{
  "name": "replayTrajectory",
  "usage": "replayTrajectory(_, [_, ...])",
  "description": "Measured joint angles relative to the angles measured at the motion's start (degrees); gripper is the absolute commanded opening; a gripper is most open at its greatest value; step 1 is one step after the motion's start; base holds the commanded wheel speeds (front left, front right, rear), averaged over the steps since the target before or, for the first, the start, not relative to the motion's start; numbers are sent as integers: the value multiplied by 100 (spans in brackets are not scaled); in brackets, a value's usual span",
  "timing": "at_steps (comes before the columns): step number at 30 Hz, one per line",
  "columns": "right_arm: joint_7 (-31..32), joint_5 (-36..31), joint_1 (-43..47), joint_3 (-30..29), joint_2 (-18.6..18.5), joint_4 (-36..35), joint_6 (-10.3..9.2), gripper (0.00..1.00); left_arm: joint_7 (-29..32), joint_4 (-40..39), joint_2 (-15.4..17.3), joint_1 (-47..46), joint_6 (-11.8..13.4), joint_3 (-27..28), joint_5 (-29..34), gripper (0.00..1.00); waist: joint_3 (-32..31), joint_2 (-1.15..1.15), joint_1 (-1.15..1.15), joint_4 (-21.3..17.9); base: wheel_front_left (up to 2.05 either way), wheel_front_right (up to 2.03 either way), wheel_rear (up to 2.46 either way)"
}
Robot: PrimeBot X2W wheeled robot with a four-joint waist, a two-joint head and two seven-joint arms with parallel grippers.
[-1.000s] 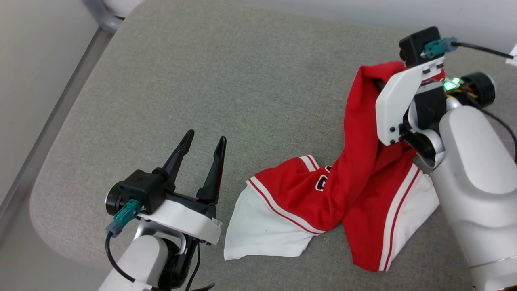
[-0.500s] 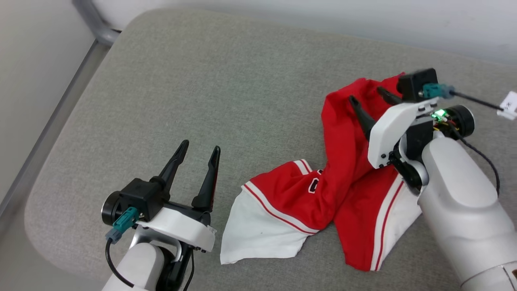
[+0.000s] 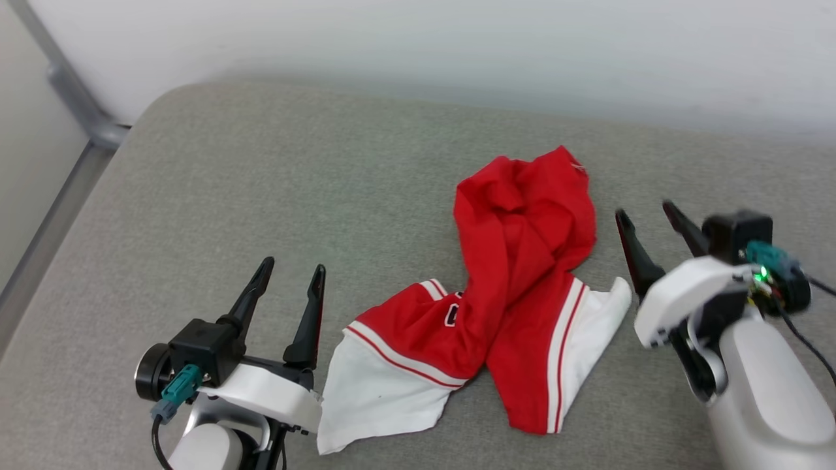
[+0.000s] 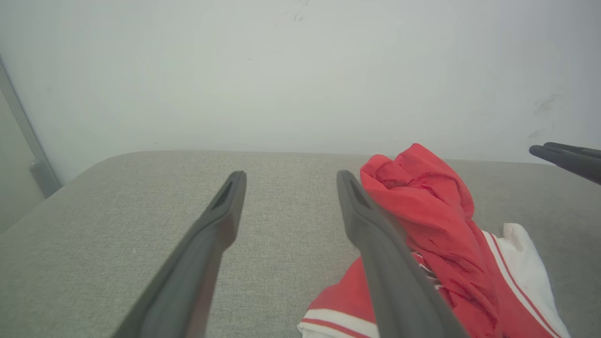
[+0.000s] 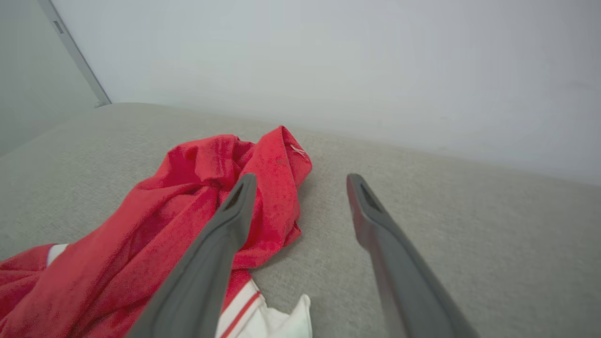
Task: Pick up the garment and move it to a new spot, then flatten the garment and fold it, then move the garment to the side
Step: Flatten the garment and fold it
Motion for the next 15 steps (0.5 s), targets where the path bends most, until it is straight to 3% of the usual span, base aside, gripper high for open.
replayTrajectory(4, [676,-147,657,-270,-13,-569,-1,100,91,-107,70,112,58,24,-14,100,-99,0,0,-195,0,0,0])
replayTrajectory(7, [1564,-49,1023,-346,12,-967,-1,100,120,-183,119,145,90,44,-38,100,-106,0,0,-311,0,0,0])
replayTrajectory(15, [3900,377,1493,171,-135,-1971,-1,100,143,-314,135,110,90,21,-53,100,82,0,0,-353,0,0,0])
